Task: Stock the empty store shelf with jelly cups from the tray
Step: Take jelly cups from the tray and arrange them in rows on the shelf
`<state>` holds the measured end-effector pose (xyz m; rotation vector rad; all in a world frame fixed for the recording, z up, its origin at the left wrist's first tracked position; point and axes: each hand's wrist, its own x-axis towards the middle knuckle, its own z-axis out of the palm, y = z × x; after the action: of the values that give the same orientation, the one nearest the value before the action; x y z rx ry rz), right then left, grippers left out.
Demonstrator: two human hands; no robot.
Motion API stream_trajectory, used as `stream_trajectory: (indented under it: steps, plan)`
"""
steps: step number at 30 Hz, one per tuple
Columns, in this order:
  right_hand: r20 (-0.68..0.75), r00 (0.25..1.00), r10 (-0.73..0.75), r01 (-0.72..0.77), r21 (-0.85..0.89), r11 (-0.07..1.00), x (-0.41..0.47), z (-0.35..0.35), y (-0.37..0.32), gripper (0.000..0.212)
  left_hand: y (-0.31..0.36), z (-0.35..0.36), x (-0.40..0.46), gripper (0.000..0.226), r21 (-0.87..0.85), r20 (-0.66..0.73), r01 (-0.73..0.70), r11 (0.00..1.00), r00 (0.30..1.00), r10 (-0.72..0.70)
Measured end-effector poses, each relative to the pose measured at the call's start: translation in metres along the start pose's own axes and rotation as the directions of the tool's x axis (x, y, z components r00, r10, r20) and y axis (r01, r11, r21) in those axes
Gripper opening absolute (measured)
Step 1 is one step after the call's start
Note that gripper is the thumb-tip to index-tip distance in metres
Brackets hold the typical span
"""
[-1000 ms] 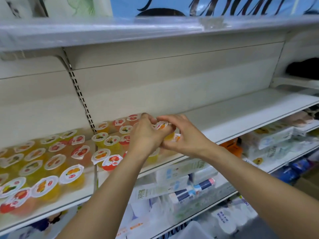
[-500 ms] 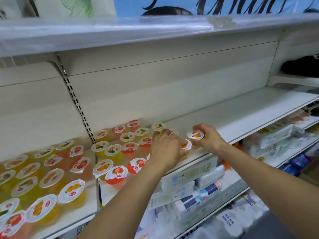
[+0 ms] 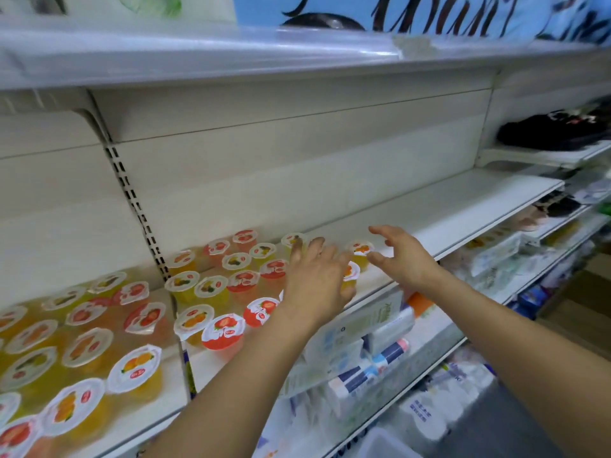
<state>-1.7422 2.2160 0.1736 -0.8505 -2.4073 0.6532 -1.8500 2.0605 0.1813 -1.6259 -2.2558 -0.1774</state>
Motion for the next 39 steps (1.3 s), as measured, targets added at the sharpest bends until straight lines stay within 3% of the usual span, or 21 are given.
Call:
stream_trajectory:
  steps: [5, 11, 17, 23, 32, 39]
  plan:
    - [-0.172, 0.953, -0.251, 0.18, -0.349, 0.92, -0.062, -0.019, -0.033, 0.049, -0.009, -0.014, -0.047, 0.054, 0.029, -0.297, 0.035, 0.999, 0.954, -0.024]
    - [-0.18, 0.889, -0.42, 0.304, -0.454, 0.838, -0.139, -0.017, -0.082, 0.054, -0.035, -0.053, -0.128, 0.058, -0.043, -0.413, 0.074, 0.996, 0.907, -0.085]
    - [-0.163, 0.886, -0.434, 0.361, -0.344, 0.867, -0.193, 0.013, -0.173, 0.052, -0.097, -0.104, -0.228, 0.062, 0.01, -0.274, 0.146, 0.989, 0.952, -0.138]
    - [-0.058, 0.887, -0.457, 0.426, -0.275, 0.862, -0.242, 0.073, -0.284, 0.058, -0.169, -0.157, -0.35, 0.062, 0.097, -0.191, 0.293, 0.951, 0.943, -0.271]
    - [0.03, 0.791, -0.611, 0.606, -0.169, 0.777, -0.289, 0.144, -0.434, 0.054, -0.27, -0.214, -0.507, 0.064, 0.133, -0.176, 0.532, 0.836, 0.843, -0.508]
    - [0.113, 0.707, -0.698, 0.707, -0.067, 0.704, -0.298, 0.216, -0.546, 0.047, -0.37, -0.24, -0.597, 0.066, 0.112, -0.159, 0.624, 0.773, 0.779, -0.606]
